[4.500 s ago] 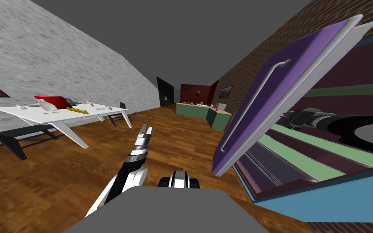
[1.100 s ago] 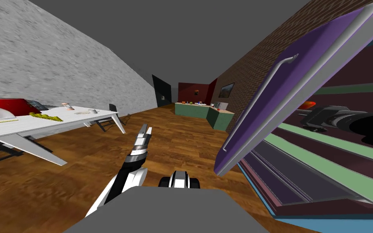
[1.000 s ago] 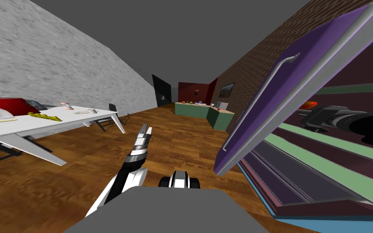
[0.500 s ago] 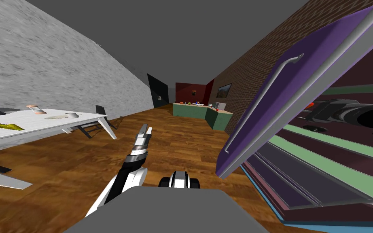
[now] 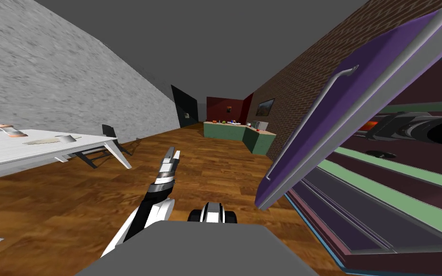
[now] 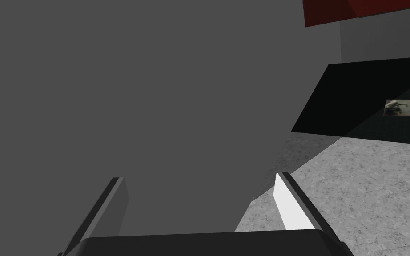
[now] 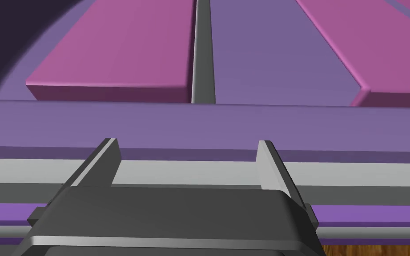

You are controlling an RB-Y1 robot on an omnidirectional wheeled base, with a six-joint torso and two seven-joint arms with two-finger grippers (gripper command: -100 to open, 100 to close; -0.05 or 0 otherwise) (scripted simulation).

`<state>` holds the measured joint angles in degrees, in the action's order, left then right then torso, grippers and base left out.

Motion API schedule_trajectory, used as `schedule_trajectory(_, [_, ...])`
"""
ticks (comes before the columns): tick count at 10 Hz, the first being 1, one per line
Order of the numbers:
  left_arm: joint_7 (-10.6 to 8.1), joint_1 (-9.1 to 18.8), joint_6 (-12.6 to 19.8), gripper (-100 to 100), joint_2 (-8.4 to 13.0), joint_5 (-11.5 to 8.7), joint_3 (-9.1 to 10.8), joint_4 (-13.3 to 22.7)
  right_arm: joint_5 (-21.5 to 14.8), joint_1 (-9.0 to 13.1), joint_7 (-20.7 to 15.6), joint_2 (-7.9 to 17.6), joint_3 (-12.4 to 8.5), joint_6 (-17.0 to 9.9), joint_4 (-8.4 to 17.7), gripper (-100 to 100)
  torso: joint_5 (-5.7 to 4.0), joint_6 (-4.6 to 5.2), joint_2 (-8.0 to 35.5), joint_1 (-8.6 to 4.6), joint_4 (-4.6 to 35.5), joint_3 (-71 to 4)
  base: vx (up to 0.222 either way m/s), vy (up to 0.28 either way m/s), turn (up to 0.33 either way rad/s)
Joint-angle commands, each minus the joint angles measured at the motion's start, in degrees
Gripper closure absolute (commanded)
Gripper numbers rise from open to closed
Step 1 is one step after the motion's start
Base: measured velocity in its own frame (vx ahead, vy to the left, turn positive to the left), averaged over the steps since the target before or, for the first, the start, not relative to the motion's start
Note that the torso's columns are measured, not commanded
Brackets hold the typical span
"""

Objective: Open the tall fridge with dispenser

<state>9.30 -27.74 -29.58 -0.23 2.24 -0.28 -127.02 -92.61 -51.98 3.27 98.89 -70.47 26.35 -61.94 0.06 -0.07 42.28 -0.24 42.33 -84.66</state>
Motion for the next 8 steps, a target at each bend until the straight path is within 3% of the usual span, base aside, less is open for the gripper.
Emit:
schedule_trajectory(1, [0.00,0.0,0.0,0,0.0,0.0,0.00,0.0,-1.4,-0.8,1.8,2.1,-2.5,1.6,2.2,-100,-0.04,0.07,-0.2,0.21,-0.1,0.0,0.184,0.118,-0.126])
schedule_trajectory(3, [0.00,0.0,0.0,0,0.0,0.0,0.00,0.0,-2.1,-1.3,2.7,3.6,-4.2,2.8,4.0,-100,0.00,0.04,-0.2,0.41,-0.1,-0.1,0.189,0.140,-0.093])
schedule_trajectory(4, [0.00,0.0,0.0,0,0.0,0.0,-0.01,0.0,-2.4,-1.2,2.8,2.8,-3.9,2.6,3.0,-100,0.01,0.01,0.0,0.34,-0.1,0.0,0.063,0.065,-0.026])
schedule_trajectory(7, [0.00,0.0,0.0,0,0.0,0.0,0.01,0.0,-4.4,-1.9,4.5,5.0,-4.1,2.8,6.8,-100,-0.18,0.07,0.2,-0.29,0.1,0.2,-0.032,-0.041,0.150])
schedule_trajectory(8, [0.00,0.0,0.0,0,0.0,0.0,0.01,0.0,-4.0,-1.8,4.2,4.7,-4.0,2.7,6.1,-100,-0.18,0.08,0.1,-0.11,0.0,0.1,-0.021,-0.034,0.033])
